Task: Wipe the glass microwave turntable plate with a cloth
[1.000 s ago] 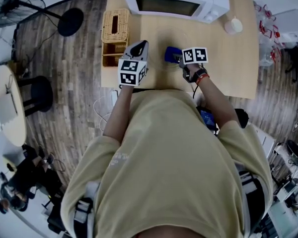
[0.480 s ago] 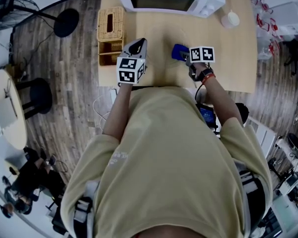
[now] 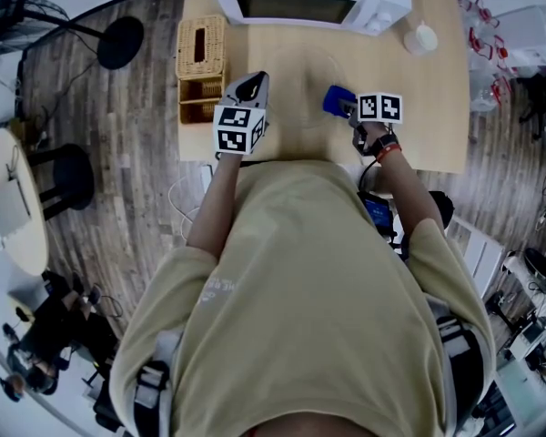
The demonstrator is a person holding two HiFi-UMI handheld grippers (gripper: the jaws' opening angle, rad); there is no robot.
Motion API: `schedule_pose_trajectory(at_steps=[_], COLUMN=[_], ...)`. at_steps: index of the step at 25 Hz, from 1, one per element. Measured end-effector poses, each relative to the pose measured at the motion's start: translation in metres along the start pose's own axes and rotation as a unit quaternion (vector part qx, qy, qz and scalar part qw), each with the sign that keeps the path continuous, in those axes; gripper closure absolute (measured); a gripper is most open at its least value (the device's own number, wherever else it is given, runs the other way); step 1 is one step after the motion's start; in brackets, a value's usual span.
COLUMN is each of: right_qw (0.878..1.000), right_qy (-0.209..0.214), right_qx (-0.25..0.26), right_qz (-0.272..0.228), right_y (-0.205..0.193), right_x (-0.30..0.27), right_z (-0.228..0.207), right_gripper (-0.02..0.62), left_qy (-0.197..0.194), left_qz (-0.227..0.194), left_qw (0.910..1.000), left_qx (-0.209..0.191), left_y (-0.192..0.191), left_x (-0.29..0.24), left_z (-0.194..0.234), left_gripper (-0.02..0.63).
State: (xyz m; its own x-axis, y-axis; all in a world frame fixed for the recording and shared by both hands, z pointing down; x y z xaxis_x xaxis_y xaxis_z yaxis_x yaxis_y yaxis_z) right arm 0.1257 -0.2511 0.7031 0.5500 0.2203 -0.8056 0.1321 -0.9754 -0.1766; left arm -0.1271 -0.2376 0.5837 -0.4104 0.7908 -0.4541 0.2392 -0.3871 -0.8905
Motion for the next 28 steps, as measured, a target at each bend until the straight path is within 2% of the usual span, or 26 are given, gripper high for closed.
schedule_pose_trajectory(at_steps=[12, 16, 22, 28], right_qw=[1.000, 0.999, 0.994, 0.987], right_qy=[0.009, 0.035, 0.090, 0.121], right_qx=[-0.005, 0.001, 0.025, 0.046], right_qz=[0.007, 0.017, 0.058, 0.094], right_y=[0.001, -0.002, -0.017, -0.034], right_x=[0.001, -0.003, -0.025, -0.054], right_z=[0.006, 0.029, 0.075, 0.117], right_gripper=[0.480, 0.482, 0.482, 0.483], left_qy=[0.011, 0.020, 0.036, 0.049], left_qz=[0.001, 0.003, 0.001, 0.005], left_qw=[0.9999, 0.9997, 0.9992, 0.9986], left_qx=[0.007, 0.012, 0.014, 0.020], left_y=[0.001, 0.000, 0.003, 0.000], left_x=[-0.006, -0.005, -0.002, 0.005], left_z=[0.006, 0.011, 0.018, 0.023], left_gripper=[0.586, 0.586, 0.586, 0.586])
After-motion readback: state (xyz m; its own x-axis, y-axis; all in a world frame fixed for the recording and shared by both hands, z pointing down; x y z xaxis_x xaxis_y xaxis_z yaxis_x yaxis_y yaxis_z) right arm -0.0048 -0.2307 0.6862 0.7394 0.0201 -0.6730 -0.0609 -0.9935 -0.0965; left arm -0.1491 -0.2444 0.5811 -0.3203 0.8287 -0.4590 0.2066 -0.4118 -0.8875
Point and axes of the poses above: the fingertips, and each gripper's own axes: x backward along the fingers, z to its left, y out of its top, the point moved 4 cm from there along x, backward along the fingers, and after that the axes turned 14 degrees about -x, right-handed, at the moved point
